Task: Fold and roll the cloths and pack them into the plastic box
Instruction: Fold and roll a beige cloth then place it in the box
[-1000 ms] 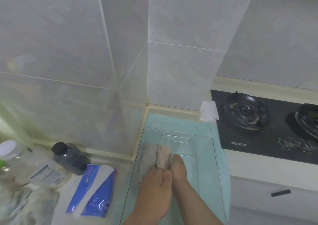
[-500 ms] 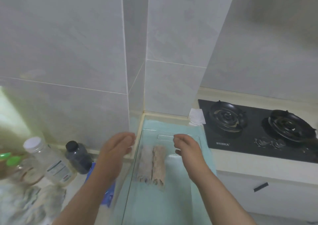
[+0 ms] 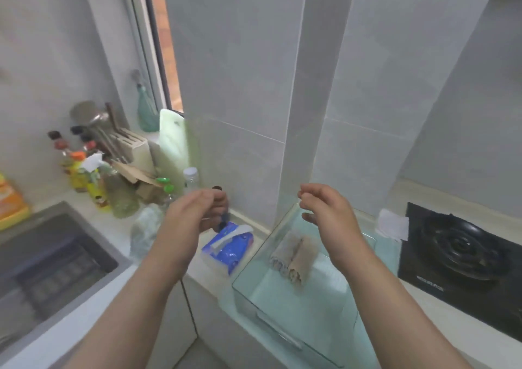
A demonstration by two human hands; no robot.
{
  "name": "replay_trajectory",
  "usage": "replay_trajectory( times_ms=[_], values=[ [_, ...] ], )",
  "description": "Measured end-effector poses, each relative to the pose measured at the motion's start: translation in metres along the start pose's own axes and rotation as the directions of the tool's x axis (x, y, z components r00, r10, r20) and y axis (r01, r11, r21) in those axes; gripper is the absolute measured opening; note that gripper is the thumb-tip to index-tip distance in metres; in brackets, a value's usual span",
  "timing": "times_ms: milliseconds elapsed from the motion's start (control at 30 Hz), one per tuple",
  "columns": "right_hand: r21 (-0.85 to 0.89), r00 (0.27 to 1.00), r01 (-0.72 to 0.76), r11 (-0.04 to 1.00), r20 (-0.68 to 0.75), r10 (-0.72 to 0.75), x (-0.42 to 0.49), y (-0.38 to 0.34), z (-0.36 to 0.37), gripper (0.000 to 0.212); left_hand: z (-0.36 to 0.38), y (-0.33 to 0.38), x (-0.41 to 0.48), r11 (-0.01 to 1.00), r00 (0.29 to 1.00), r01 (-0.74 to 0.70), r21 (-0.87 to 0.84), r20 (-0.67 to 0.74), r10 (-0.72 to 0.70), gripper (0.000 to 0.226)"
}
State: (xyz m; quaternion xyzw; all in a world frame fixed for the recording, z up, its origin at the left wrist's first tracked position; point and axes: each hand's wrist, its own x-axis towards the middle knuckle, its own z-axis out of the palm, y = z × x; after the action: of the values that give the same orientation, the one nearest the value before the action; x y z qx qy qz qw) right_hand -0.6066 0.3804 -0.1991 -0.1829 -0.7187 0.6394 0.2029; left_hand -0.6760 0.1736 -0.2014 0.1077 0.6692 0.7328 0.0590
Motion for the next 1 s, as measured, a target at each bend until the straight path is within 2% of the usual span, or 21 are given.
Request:
replay_trajectory(
  times_ms=[67,167,233,333,400,533,733,867,1000],
  values=[
    [-0.032,0.99,0.081,0.996,0.119,-0.076,-0.019,-0.008,0.005,0.025,-0.013,0.01,-0.033,0.999,0.995,-0.04,0.027,-0.085,0.042,0.021],
    [-0.011,0.948,0.165,0.986,0.278,-0.156,-0.049,-0.021,0.021,0.022,-0.036,0.023,-0.092,0.982,0.977,-0.083,0.168,-0.179,0.113,0.038],
    [0.045,0.906,0.183,0.982,0.381,-0.187,-0.073,-0.03,0.04,0.021,-0.058,0.032,-0.137,0.963,0.955,-0.073,0.26,-0.26,0.142,0.051],
    [0.1,0.826,0.199,0.975,0.519,-0.222,-0.113,-0.044,0.08,0.028,-0.101,0.046,-0.204,0.948,0.895,-0.025,0.318,-0.415,0.163,0.058],
    [0.137,0.756,0.205,0.969,0.607,-0.246,-0.144,-0.054,0.114,0.026,-0.132,0.058,-0.25,0.95,0.837,0.004,0.313,-0.521,0.169,0.059],
    [0.204,0.564,0.22,0.954,0.771,-0.295,-0.215,-0.073,0.189,0.024,-0.191,0.083,-0.339,0.959,0.686,0.007,0.283,-0.699,0.202,0.057],
    [0.249,0.319,0.227,0.941,0.894,-0.313,-0.335,-0.099,0.294,0.028,-0.283,0.103,-0.47,0.96,0.44,0.046,0.276,-0.869,0.229,0.064],
    [0.276,0.197,0.214,0.937,0.927,-0.319,-0.416,-0.11,0.365,0.026,-0.351,0.108,-0.554,0.97,0.275,0.064,0.236,-0.938,0.211,0.068],
    [0.262,0.119,0.191,0.946,0.95,-0.288,-0.483,-0.107,0.422,0.026,-0.408,0.106,-0.609,0.975,0.198,0.089,0.205,-0.963,0.184,0.067]
  ],
)
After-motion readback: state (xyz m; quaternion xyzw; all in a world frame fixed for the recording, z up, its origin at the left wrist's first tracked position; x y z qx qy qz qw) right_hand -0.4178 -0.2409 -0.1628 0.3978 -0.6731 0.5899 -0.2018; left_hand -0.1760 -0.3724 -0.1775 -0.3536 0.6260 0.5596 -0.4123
